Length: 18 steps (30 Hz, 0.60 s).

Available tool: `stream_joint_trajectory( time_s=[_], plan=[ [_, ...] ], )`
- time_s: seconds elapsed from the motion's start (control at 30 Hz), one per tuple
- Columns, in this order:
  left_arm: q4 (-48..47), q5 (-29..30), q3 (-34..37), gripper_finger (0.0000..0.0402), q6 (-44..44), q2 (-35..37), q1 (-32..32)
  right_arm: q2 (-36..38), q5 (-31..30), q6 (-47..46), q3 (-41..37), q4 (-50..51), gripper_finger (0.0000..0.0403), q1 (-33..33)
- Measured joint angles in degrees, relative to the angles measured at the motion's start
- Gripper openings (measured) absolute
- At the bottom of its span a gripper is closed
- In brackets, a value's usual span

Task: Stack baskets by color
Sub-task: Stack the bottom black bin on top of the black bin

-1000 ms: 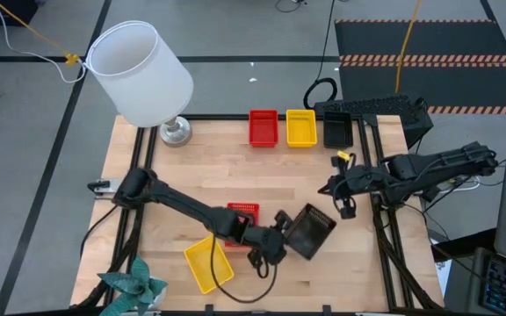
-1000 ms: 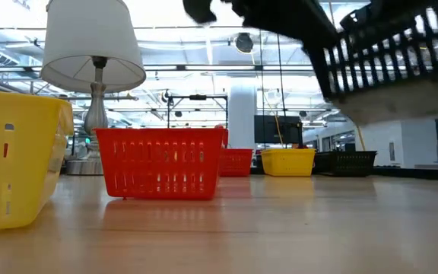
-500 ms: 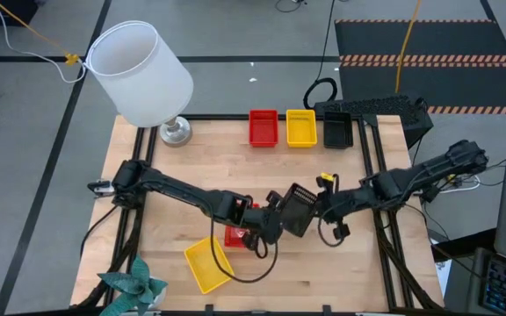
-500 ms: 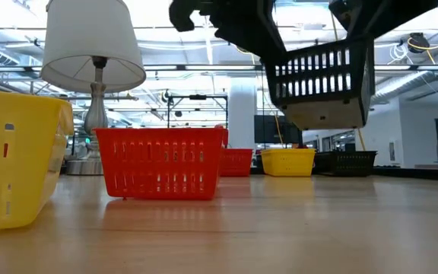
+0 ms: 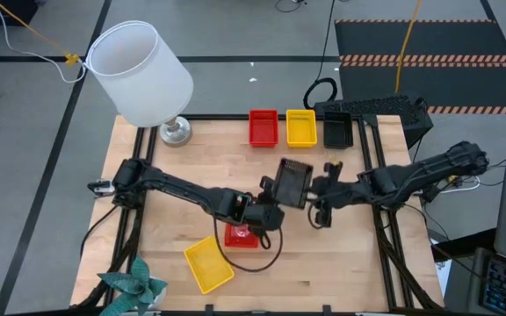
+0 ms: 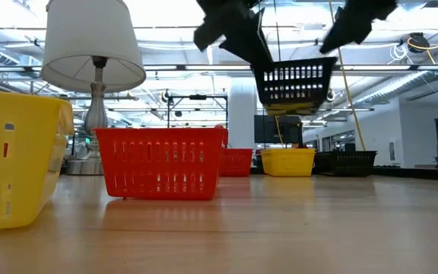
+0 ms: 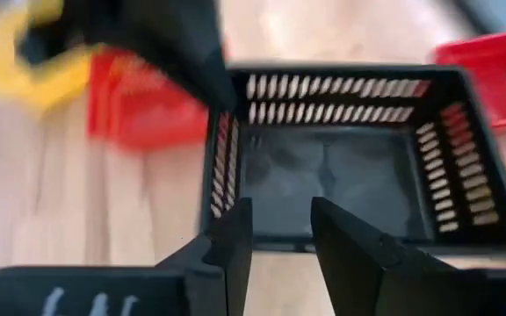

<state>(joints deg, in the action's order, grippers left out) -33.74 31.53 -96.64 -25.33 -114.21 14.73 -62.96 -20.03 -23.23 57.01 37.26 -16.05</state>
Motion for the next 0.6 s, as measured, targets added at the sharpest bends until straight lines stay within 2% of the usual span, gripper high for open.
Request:
stream_joint_trajectory(
  time_s=[0.17,0.3,0.6],
  plan=[
    [0.02,5.23,0.00,0.0013,2.21,0.00,-0.71,2.42,-13.46,-12.34,0.02,-4.56,0.0114,1.87],
    [0.06,9.40,0.00,0.0007,3.63,0.00,-0.72,3.88,-21.12,-14.23,0.04,-6.26,0.0114,3.33],
    [2.08,13.95,0.00,0.0007,4.99,0.00,-0.72,3.90,-21.44,-15.15,-2.34,-5.76,0.0114,6.87]
  ],
)
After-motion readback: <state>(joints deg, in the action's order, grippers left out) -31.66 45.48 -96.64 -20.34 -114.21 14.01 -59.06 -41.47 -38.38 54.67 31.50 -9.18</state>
